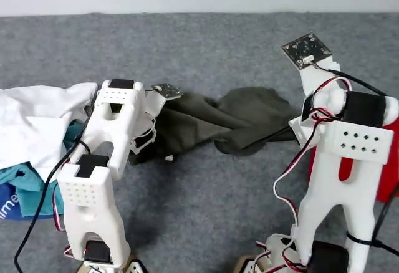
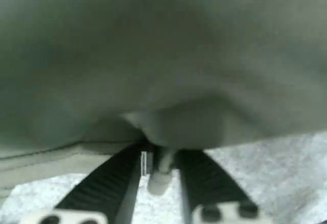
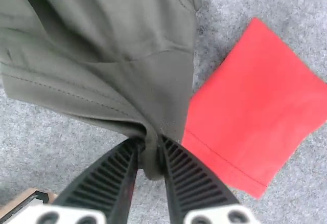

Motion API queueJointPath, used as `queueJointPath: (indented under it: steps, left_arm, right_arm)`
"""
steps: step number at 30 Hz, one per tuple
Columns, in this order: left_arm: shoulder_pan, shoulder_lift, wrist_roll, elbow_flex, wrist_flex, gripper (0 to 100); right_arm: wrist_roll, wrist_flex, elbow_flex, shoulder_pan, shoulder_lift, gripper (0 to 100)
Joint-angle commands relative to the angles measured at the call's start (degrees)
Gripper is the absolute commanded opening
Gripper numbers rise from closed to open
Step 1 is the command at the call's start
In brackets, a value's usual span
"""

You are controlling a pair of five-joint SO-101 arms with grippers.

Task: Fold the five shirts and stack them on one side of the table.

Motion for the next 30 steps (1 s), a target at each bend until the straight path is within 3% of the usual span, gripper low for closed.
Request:
queueJointPath:
  steps: [1, 9, 12, 20, 30]
  left_arm:
    - [0.9, -3.9, 0.9, -3.6, 1.1, 1]
    - [0.4, -23.1, 4.5, -11.3, 10.9, 1]
    - [0.4, -30.2, 4.5, -13.0, 12.4, 1]
    - [0.4, -47.3, 4.5, -20.8, 10.6, 1]
    - [-0.3, -60.4, 11.0, -25.2, 3.9, 2]
  right_arm:
    - [-0.8, 2.2, -0.6, 1.0, -2.3, 1.0]
    - [0.0, 2.1, -0.6, 0.5, -8.8, 1.0]
    - [4.1, 1.7, -0.7, 0.5, -11.7, 1.0]
    - [9.1, 0.2, -12.9, 0.9, -16.7, 1.0]
    - [3.8, -2.0, -31.6, 0.8, -17.2, 1.0]
